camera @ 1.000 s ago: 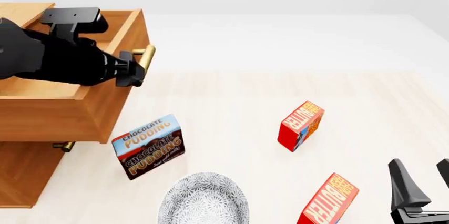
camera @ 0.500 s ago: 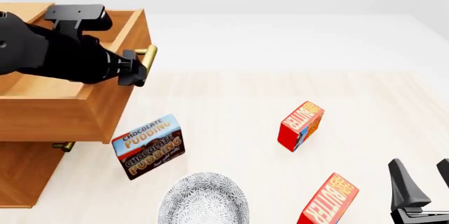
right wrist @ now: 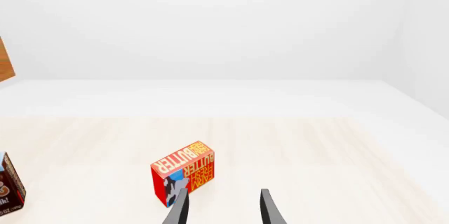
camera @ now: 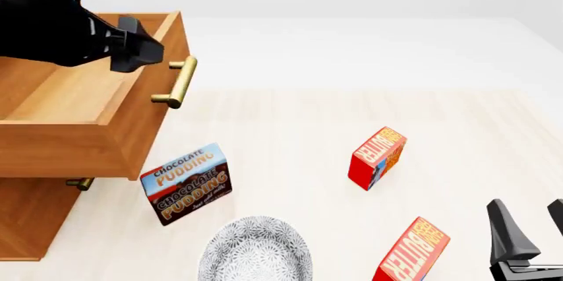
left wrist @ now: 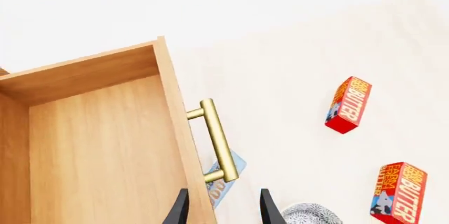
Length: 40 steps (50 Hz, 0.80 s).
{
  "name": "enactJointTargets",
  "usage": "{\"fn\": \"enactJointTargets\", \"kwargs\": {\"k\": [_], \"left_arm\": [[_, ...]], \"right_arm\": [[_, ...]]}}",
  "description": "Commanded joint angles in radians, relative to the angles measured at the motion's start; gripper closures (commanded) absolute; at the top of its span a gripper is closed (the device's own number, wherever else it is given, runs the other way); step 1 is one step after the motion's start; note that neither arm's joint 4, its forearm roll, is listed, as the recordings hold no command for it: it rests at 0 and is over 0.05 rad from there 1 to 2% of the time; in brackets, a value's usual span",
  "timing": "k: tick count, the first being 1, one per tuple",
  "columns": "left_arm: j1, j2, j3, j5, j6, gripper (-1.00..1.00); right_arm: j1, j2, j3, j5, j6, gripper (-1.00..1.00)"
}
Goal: Put the butter at the front in the top drawer of the cabinet and close it.
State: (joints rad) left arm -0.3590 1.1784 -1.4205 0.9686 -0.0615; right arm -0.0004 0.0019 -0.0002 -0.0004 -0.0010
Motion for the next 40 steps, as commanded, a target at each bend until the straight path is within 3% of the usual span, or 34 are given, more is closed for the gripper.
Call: {"fn": "enactJointTargets", "kwargs": {"k": [1,5,8,10,14,21,40], "left_arm": [[-0.038,-0.024,-0.038,0.027,0.066,-1.0],[-0.083,-0.027,-0.013,-0.011,0.128,-1.0],[-0.078,-0.052,0.029,-0.052,0.213,-1.0],[-0.127,-0.044,0.04,-0.085,0.189,-1.0],[-0.153,-0.035,0.08,-0.13,0.218,-1.0],[-0.267,-0.009,0.089,-0.233,0.209,-1.0],[-0.432,0.137,0.071,-0.407,0.201,-1.0]], "right_arm": [[0.0,0.0,0.0,0.0,0.0,-1.0],[0.0,0.0,0.0,0.0,0.0,-1.0],[0.0,0.0,0.0,0.0,0.0,-1.0],[0.0,0.0,0.0,0.0,0.0,-1.0],[0.0,0.0,0.0,0.0,0.0,-1.0],[0.0,0.0,0.0,0.0,0.0,-1.0],[0.0,0.0,0.0,0.0,0.0,-1.0]]}}
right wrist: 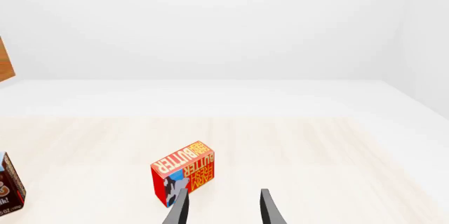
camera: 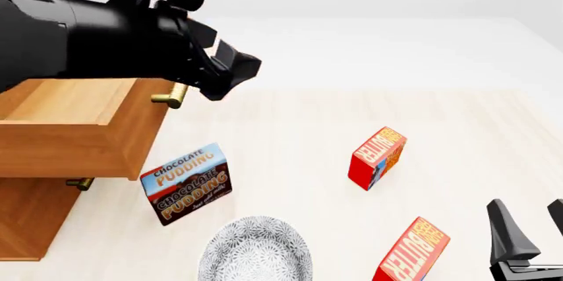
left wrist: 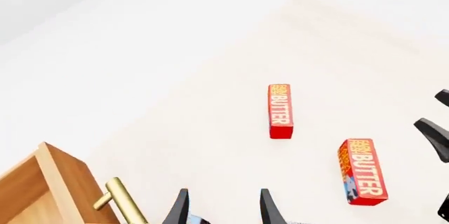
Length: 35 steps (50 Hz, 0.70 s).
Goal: Put the butter at the front in the top drawer of the cabinet and close it.
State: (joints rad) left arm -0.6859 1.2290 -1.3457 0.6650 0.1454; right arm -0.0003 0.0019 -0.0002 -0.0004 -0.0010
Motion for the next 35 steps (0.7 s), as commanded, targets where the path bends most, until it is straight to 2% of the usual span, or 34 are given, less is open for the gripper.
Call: {"fn": "enactJointTargets", "kwargs": {"k": [1,5,6,15,16,20,22,26,35], "left_arm": [[-0.12,0.107,-0.008,-0.113,-0.011,-1.0],[-0.146,0.141,-0.011,-0.139,-0.028,-1.0],[-0.175,0.182,-0.015,-0.165,-0.046,-1.0],[-0.161,0.202,0.011,-0.238,-0.092,-1.0],[-0.183,0.221,0.015,-0.263,-0.136,-1.0],[-0.183,0.243,0.021,-0.293,-0.143,-1.0],[-0.207,0.269,0.008,-0.316,-0.154,-1.0],[-0.205,0.31,-0.006,-0.34,-0.148,-1.0],[-0.224,0.402,-0.063,-0.374,-0.183,-1.0]], "right_arm": [[0.0,0.0,0.0,0.0,0.0,-1.0],[0.0,0.0,0.0,0.0,0.0,-1.0],[0.0,0.0,0.0,0.0,0.0,-1.0],[0.0,0.0,0.0,0.0,0.001,-1.0],[0.0,0.0,0.0,0.0,0.0,-1.0],[0.0,0.0,0.0,0.0,0.0,-1.0],[0.0,0.0,0.0,0.0,0.0,-1.0],[0.0,0.0,0.0,0.0,0.0,-1.0],[0.0,0.0,0.0,0.0,0.0,-1.0]]}}
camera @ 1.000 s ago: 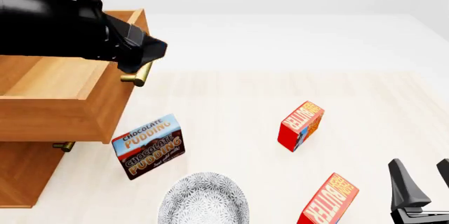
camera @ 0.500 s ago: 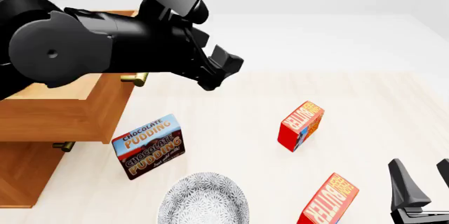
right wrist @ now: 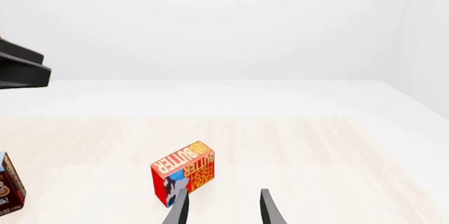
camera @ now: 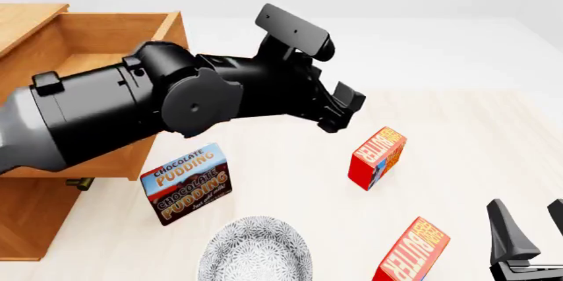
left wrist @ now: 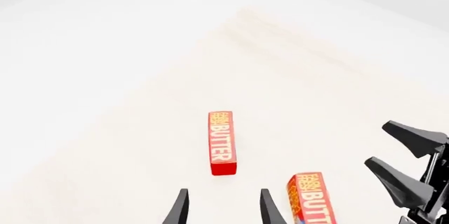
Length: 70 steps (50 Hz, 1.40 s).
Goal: Put the butter at the front in the top drawer of the cabinet and close it.
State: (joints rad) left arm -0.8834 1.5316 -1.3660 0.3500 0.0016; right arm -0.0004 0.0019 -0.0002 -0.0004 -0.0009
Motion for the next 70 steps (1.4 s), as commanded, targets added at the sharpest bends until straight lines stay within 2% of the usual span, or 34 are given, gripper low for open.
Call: {"fn": "enactJointTargets", "kwargs": {"k": [1,21,32,43,70], "left_arm": [[-0.027,0.11,-0.05,-0.063,-0.044,-1.0],[-0.016,0.317,-0.272,0.003,-0.05,-1.0],[-0.015,0.413,-0.351,0.021,-0.081,-1.0],[-0.004,0.481,-0.397,0.02,-0.099,-1.0],[0.004,0.583,-0.405,-0.022,-0.135,-1.0]], "right_arm": [[0.0,0.0,0.0,0.0,0.0,-1.0],[0.0,0.0,0.0,0.0,0.0,-1.0],[0.0,0.0,0.0,0.0,0.0,-1.0],[0.0,0.0,0.0,0.0,0.0,-1.0],[0.0,0.0,0.0,0.0,0.0,-1.0]]}}
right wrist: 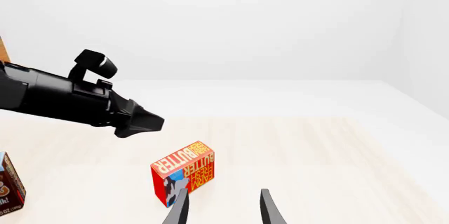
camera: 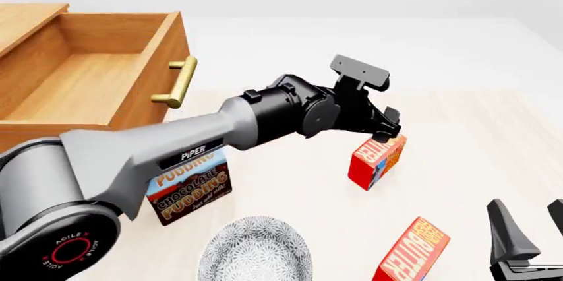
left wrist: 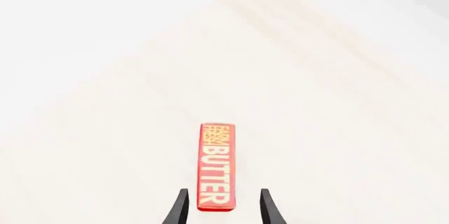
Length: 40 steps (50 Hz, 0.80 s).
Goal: Put the butter at the front in the top drawer of the cabinet and close it.
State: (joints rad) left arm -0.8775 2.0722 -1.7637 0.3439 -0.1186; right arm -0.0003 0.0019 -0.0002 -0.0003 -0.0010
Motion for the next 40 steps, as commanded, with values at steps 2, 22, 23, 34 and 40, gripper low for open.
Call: {"fn": "enactJointTargets", "kwargs": {"k": [2,22,23,34,40], "left_arm": [[-0.002,0.053,-0.01,-0.017,-0.015,-1.0],[-0.006,0.113,-0.041,-0.029,-0.032,-1.0],[-0.003,0.117,-0.044,-0.027,-0.03,-1.0],[0.0,0.14,-0.05,-0.034,-0.04,-1.0],[0.002,0.145,-0.037,-0.045,-0.046,-1.0]], "right_arm": [[0.0,0.0,0.0,0.0,0.0,-1.0],[0.0,0.0,0.0,0.0,0.0,-1.0],[0.0,0.0,0.0,0.0,0.0,-1.0],[0.0,0.0,0.0,0.0,0.0,-1.0],[0.0,0.0,0.0,0.0,0.001,-1.0]]}}
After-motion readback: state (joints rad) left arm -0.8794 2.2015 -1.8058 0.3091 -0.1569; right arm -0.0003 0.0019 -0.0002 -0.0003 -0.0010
